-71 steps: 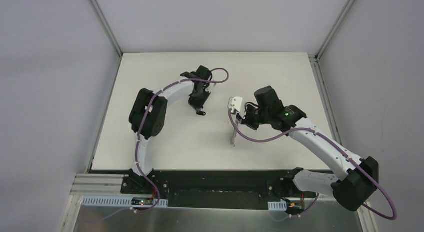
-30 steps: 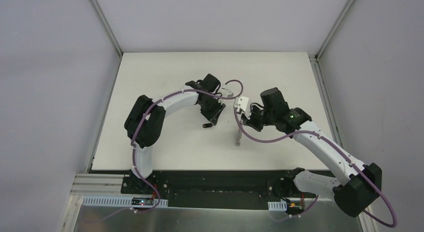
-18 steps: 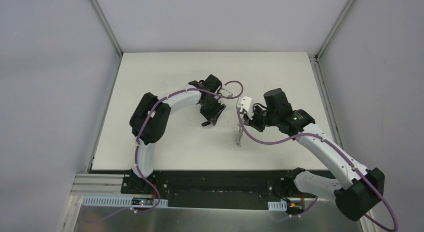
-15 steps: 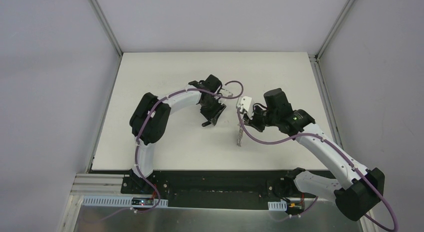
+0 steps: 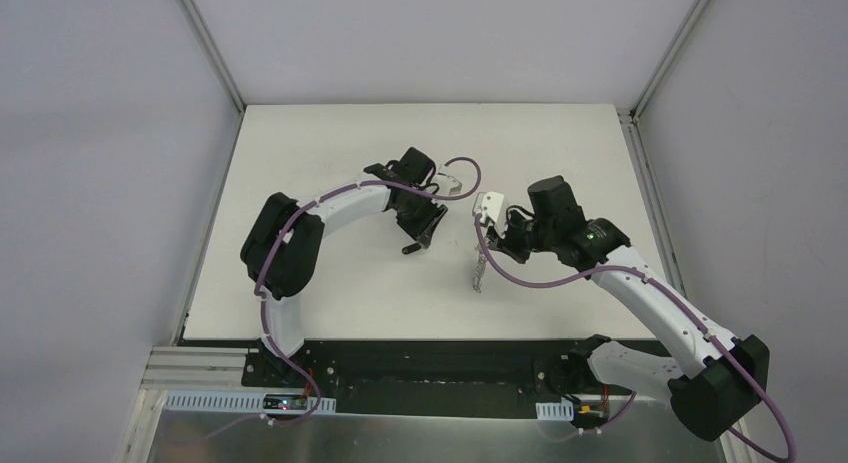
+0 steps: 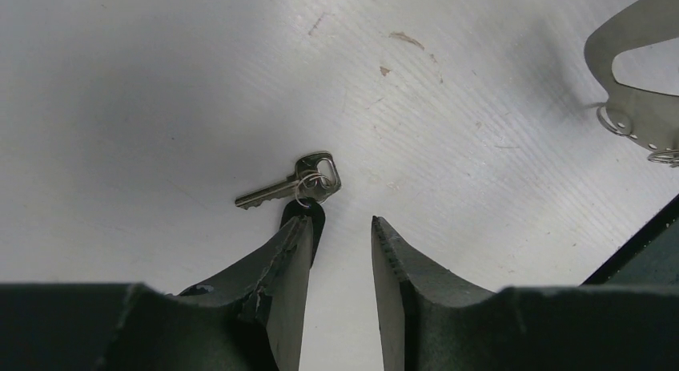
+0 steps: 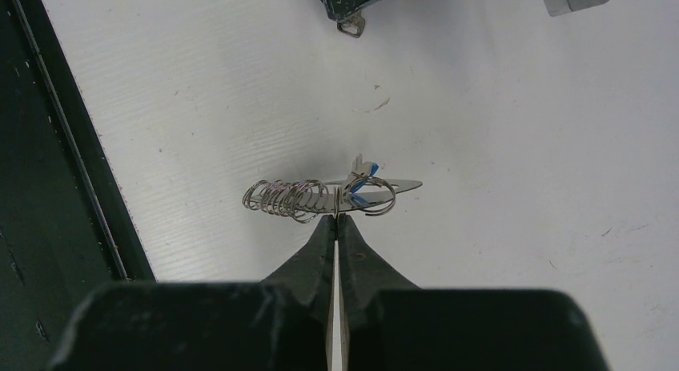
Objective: Put the keys on the keyring
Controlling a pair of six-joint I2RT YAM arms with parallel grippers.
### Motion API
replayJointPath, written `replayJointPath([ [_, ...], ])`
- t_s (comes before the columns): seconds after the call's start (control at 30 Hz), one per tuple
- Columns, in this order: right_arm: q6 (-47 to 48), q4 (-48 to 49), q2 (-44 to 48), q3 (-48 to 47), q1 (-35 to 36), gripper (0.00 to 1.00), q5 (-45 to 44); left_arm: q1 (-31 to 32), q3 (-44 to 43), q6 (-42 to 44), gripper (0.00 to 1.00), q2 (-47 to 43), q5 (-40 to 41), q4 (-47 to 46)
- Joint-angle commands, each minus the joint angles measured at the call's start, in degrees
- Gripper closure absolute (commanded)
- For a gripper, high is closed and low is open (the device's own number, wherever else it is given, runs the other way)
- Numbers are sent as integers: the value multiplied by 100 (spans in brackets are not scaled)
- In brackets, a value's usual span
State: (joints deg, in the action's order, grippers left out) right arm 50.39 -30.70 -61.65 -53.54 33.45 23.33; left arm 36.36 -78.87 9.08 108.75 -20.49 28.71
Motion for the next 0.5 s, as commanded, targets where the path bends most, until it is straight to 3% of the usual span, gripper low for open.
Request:
replayJointPath([
  [0.0, -44, 115, 74, 33, -27, 100, 159, -89, -146, 45, 65, -36, 182, -27],
  [0.47, -37, 95, 71, 52, -45, 100, 119, -111, -514, -47, 63, 649, 156, 254],
])
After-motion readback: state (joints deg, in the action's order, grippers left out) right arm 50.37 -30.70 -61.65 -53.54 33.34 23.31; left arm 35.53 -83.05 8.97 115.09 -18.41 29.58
